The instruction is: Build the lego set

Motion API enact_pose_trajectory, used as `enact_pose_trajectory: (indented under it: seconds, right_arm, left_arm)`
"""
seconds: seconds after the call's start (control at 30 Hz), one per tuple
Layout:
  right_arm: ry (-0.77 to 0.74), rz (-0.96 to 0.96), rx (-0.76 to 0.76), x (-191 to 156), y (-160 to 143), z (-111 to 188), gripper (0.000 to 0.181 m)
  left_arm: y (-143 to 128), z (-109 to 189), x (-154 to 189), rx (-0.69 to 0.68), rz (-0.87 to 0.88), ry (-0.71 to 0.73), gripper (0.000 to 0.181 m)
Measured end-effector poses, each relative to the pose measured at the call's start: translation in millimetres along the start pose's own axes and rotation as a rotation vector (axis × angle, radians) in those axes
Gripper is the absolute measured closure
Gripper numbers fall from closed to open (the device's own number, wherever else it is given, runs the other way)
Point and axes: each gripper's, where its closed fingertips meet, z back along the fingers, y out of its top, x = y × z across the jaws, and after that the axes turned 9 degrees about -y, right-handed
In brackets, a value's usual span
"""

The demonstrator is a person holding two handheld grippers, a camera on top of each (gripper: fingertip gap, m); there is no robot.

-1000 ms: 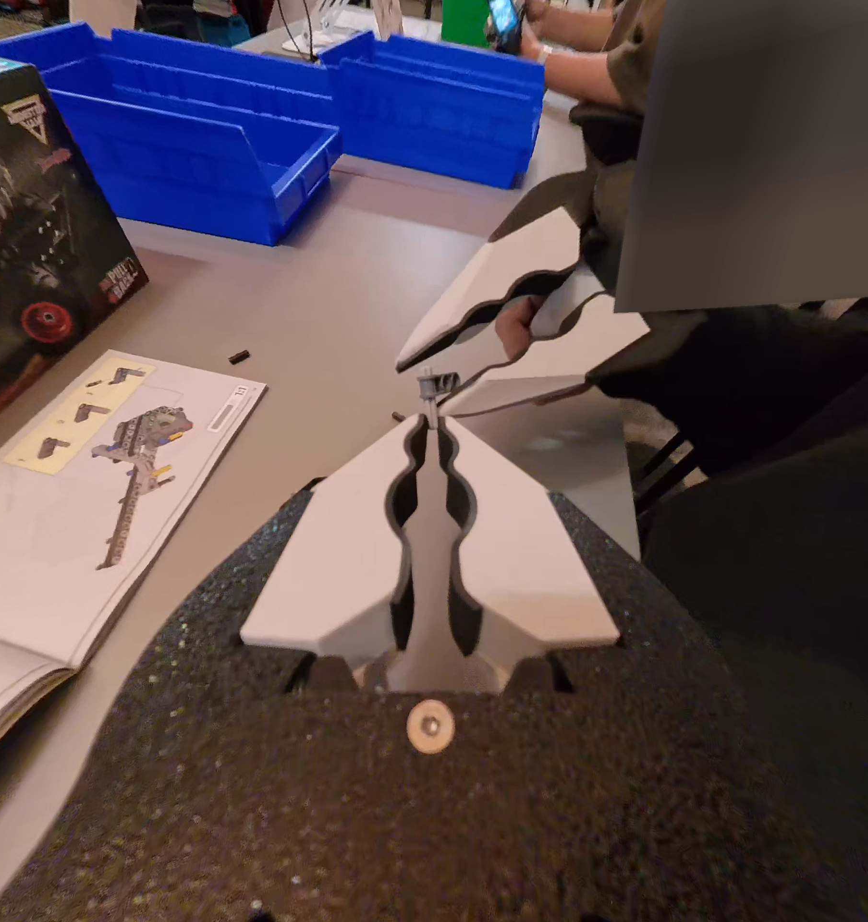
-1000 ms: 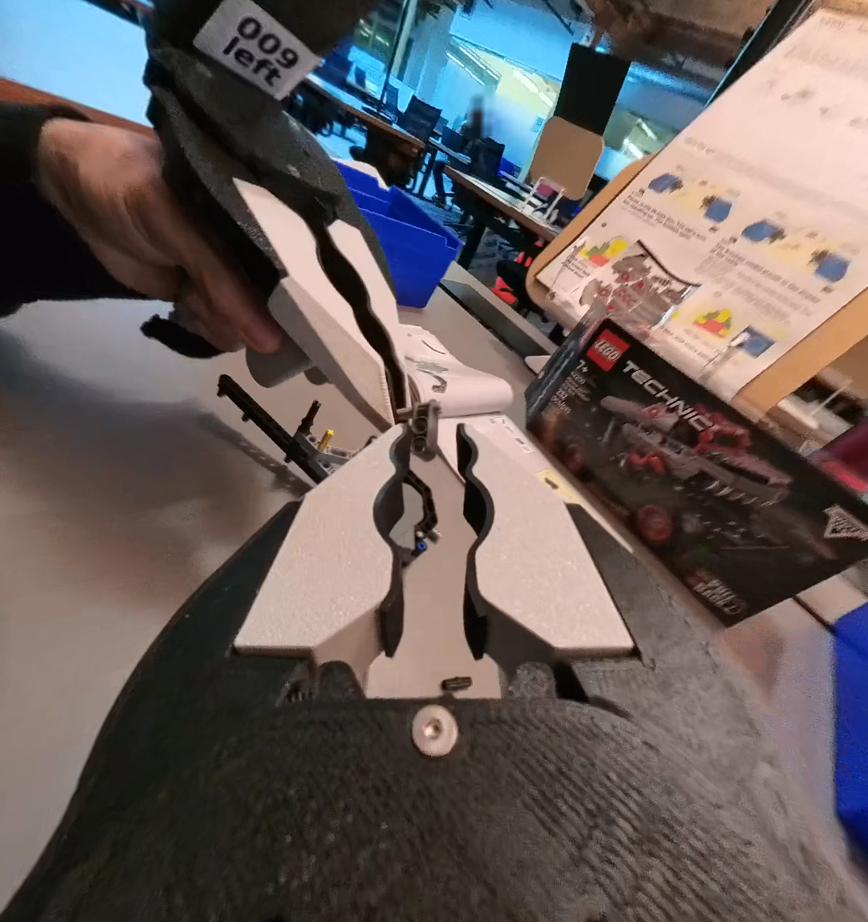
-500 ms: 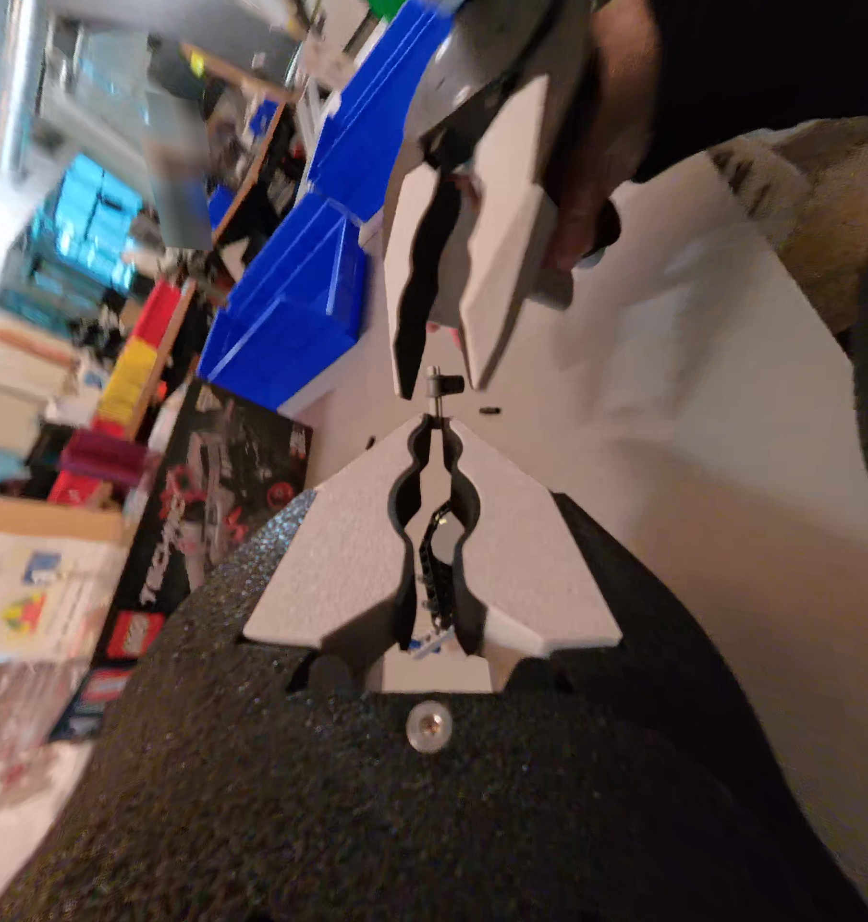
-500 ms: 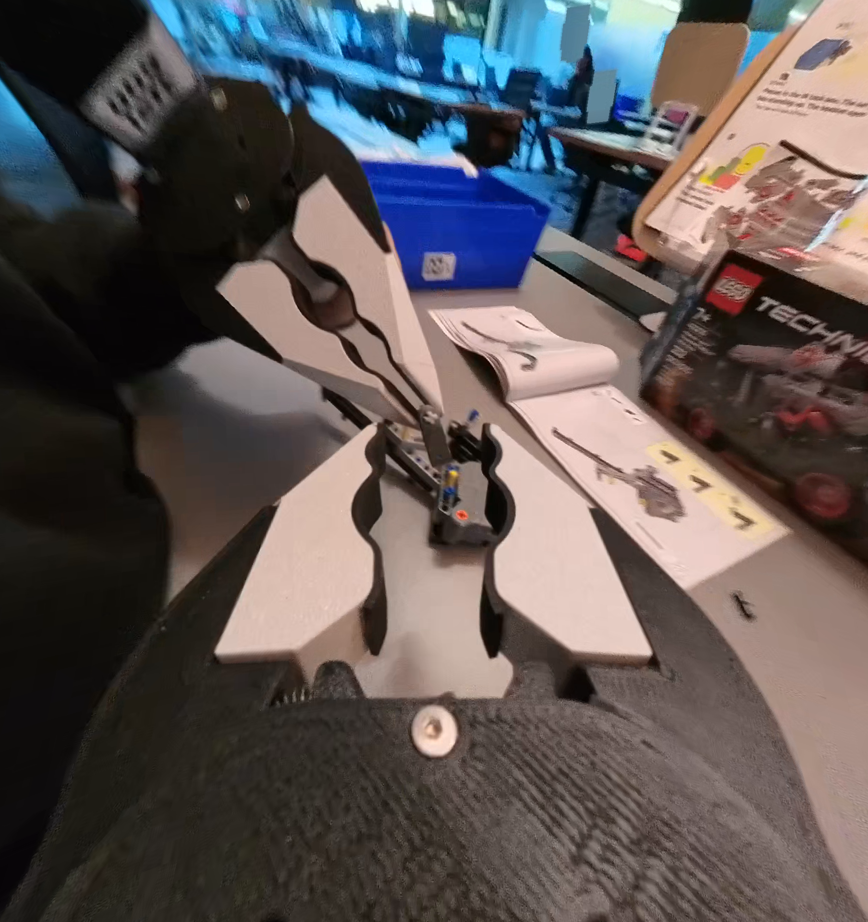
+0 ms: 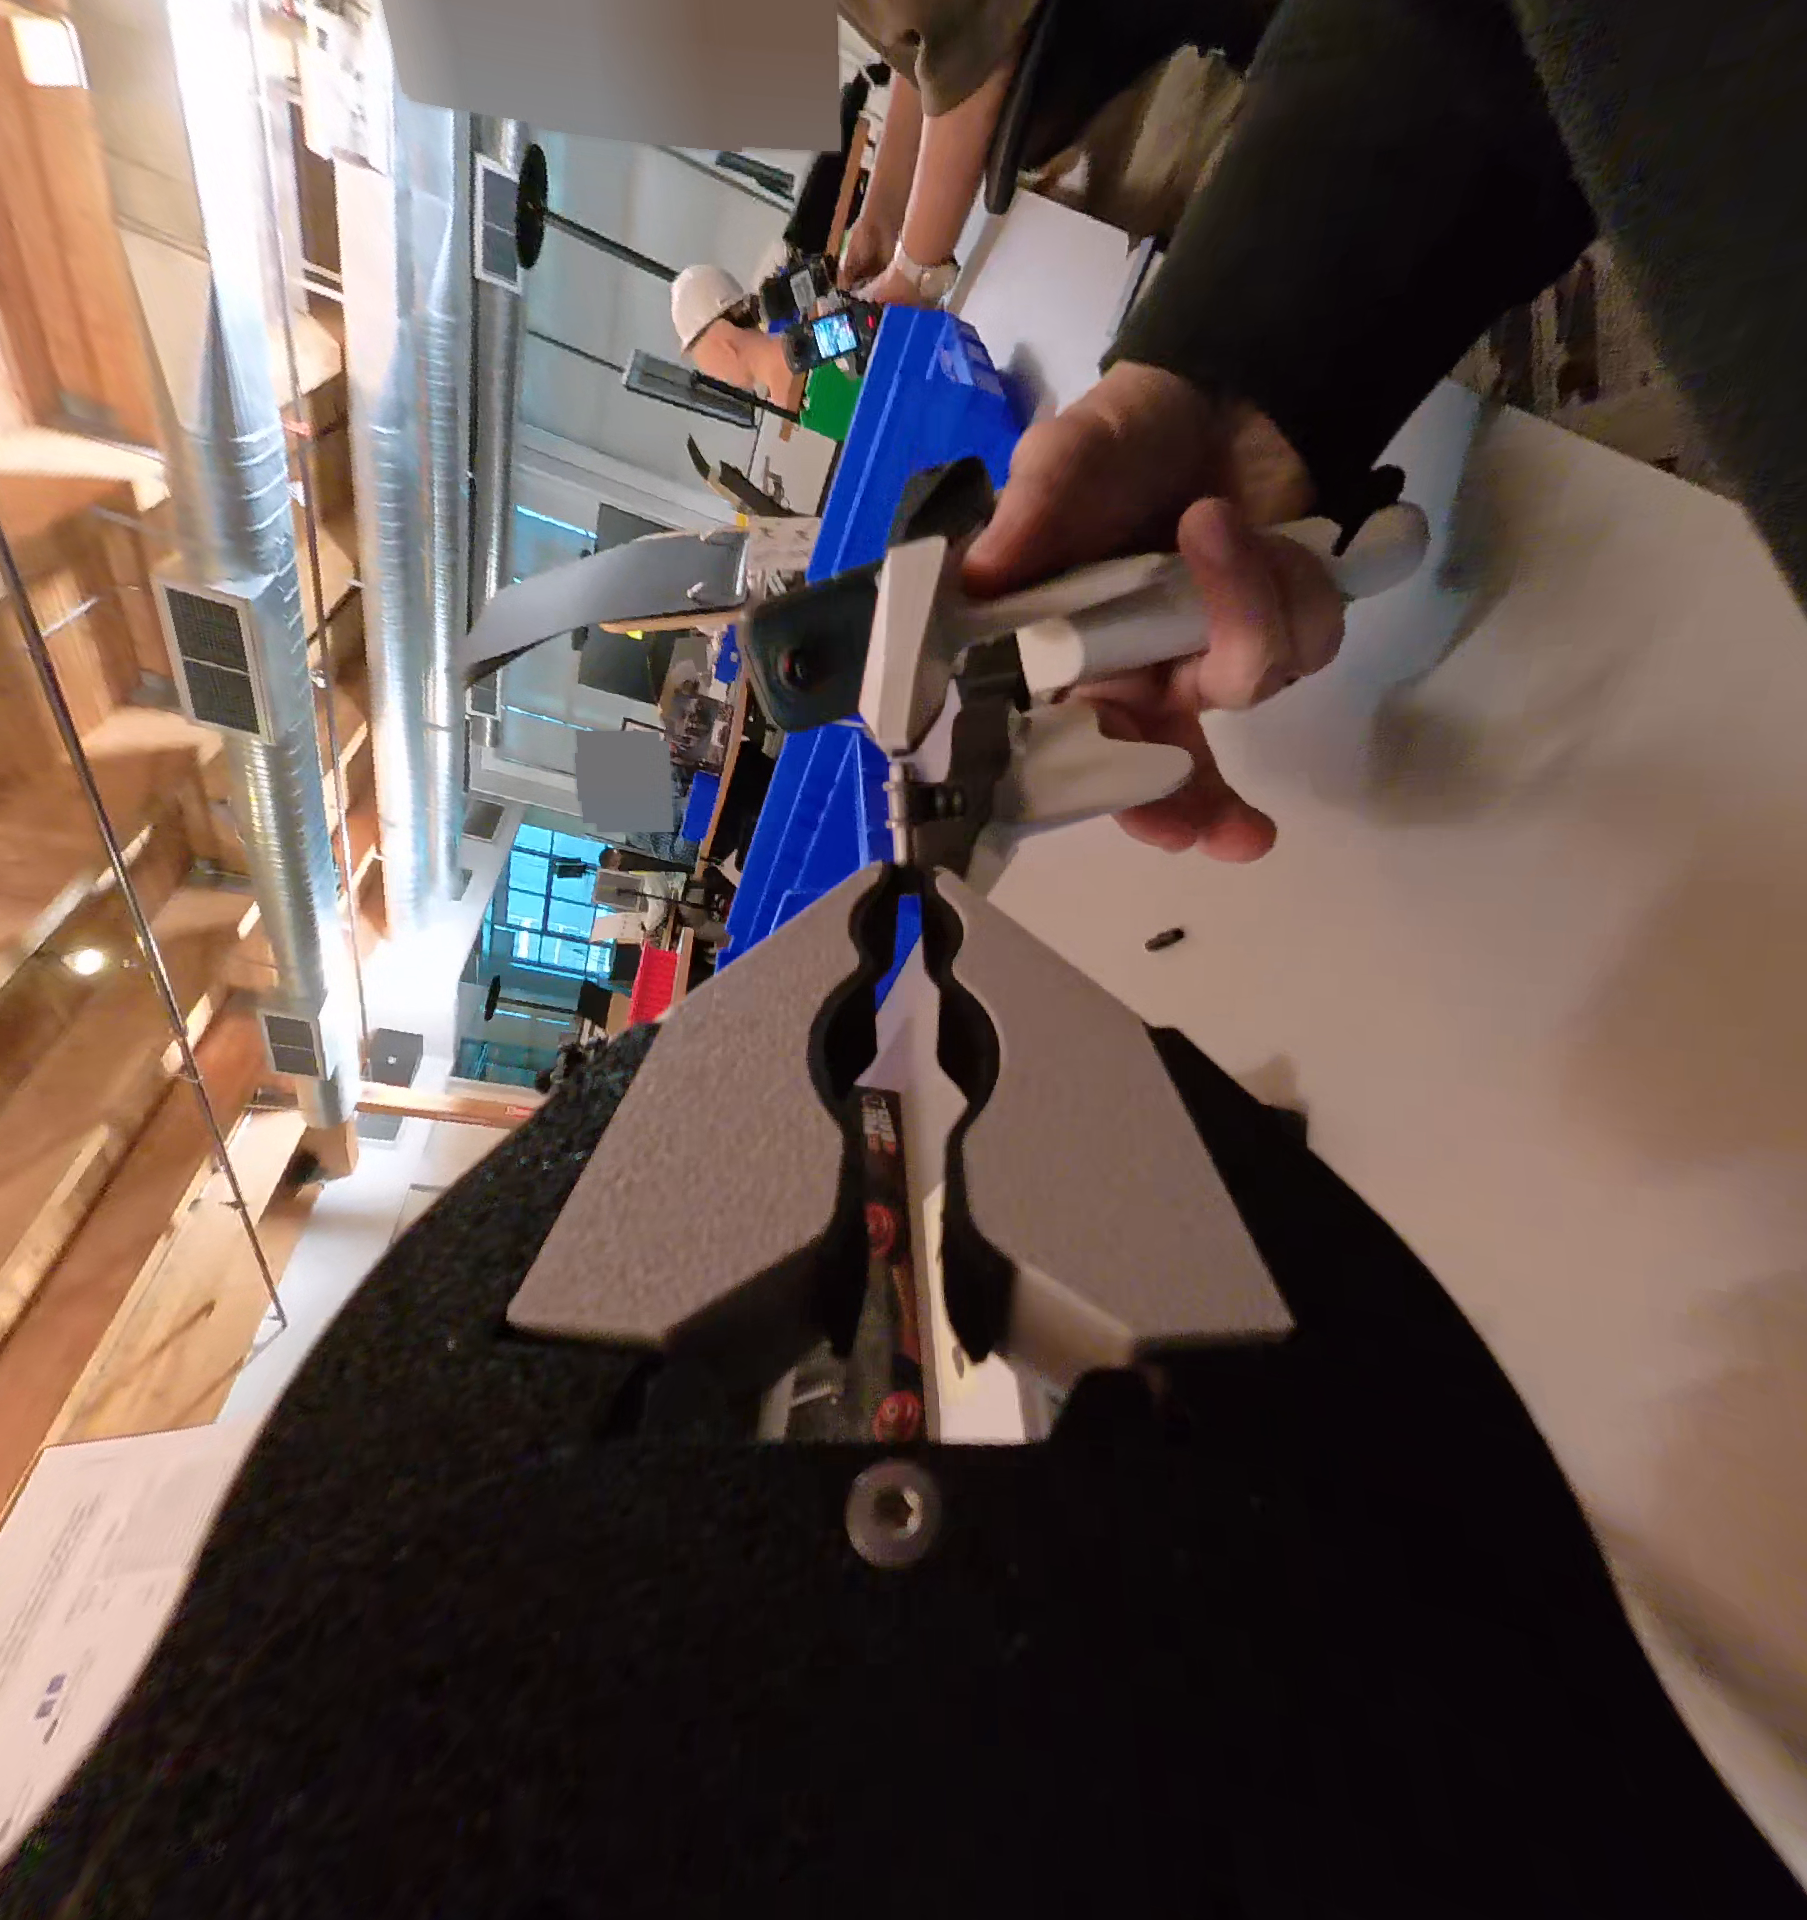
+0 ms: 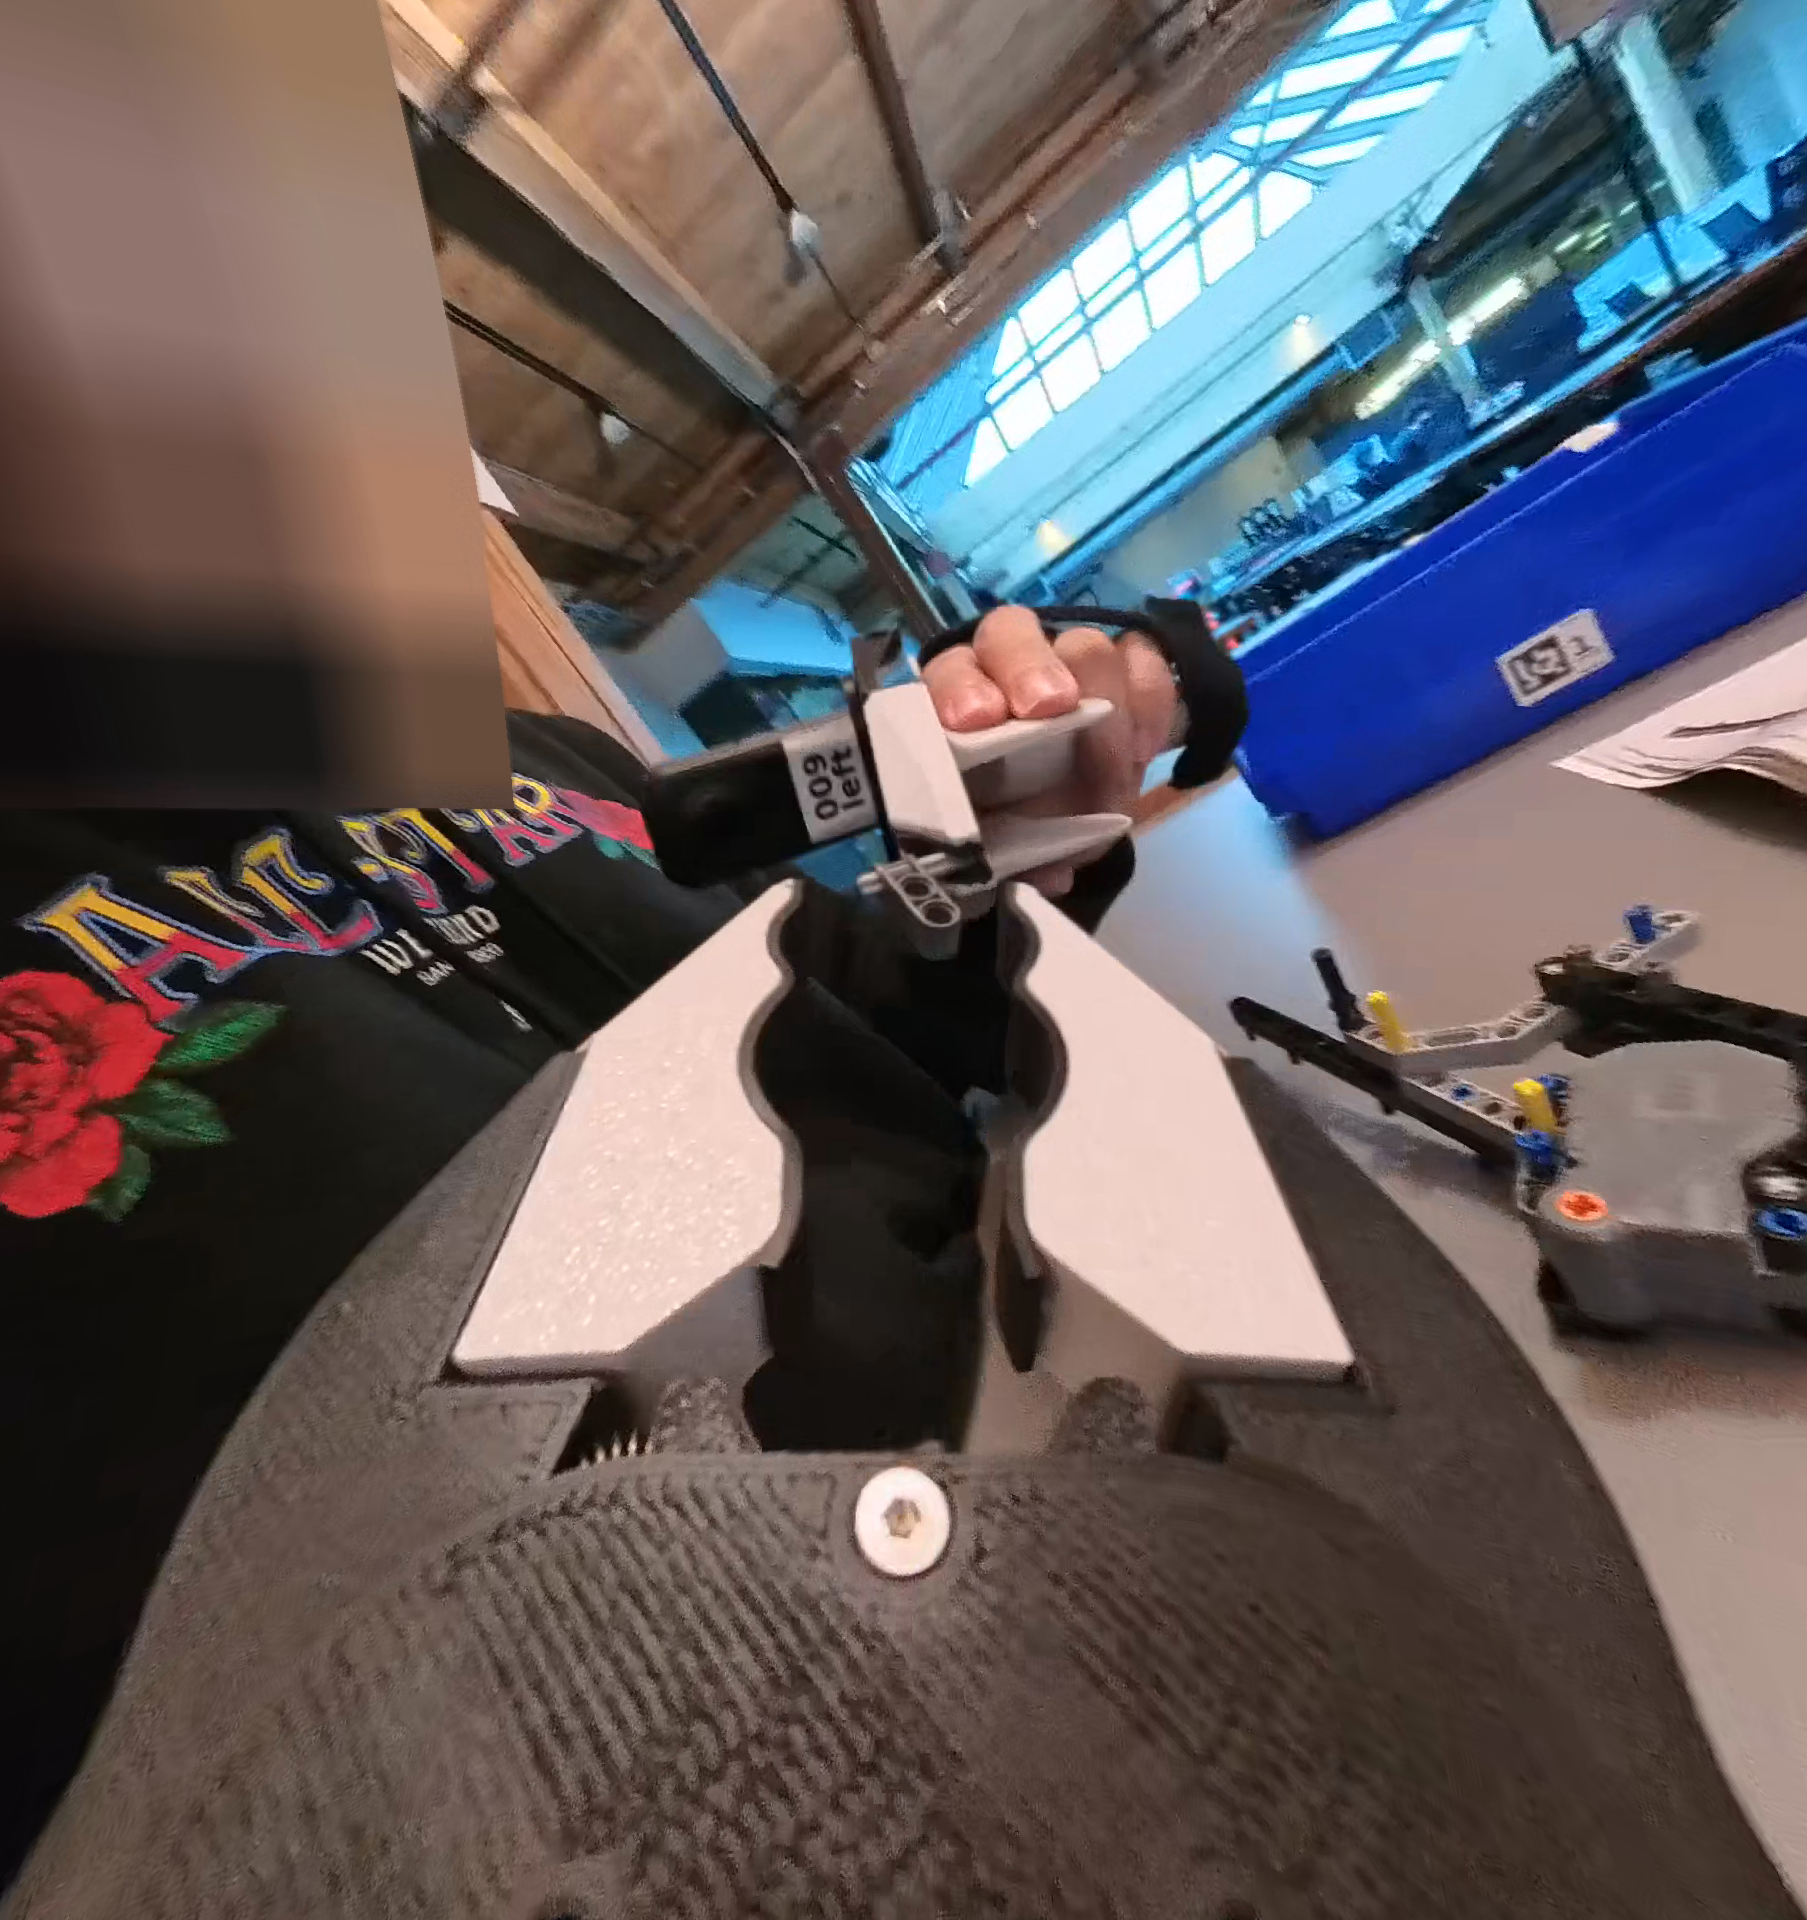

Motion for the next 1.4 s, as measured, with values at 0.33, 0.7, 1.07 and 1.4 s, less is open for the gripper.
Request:
enact_pose_trajectory:
  seconds: [0.33, 0.7, 1.07, 1.4]
  right_arm:
    - [0.065, -0.068, 0.056, -5.4, 4.2, -5.1, 0.156]
    - [-0.026, -0.030, 0.028, 2.8, 1.7, -8.5, 0.165]
    - [-0.062, 0.039, 0.009, 6.2, -2.4, -10.0, 0.175]
    - [-0.479, 0.710, -0.045, 31.0, 11.1, -1.6, 0.175]
  left_arm:
    - [2.3, 7.0, -5.3, 0.019, -0.022, 0.090, 0.180]
    - [-10.5, 8.3, -3.5, -0.136, -0.155, 0.119, 0.181]
    - [-16.6, 4.8, 0.5, -0.149, -0.175, 0.125, 0.178]
    - [-19.3, 13.5, -3.0, 0.234, 0.938, -0.066, 0.167]
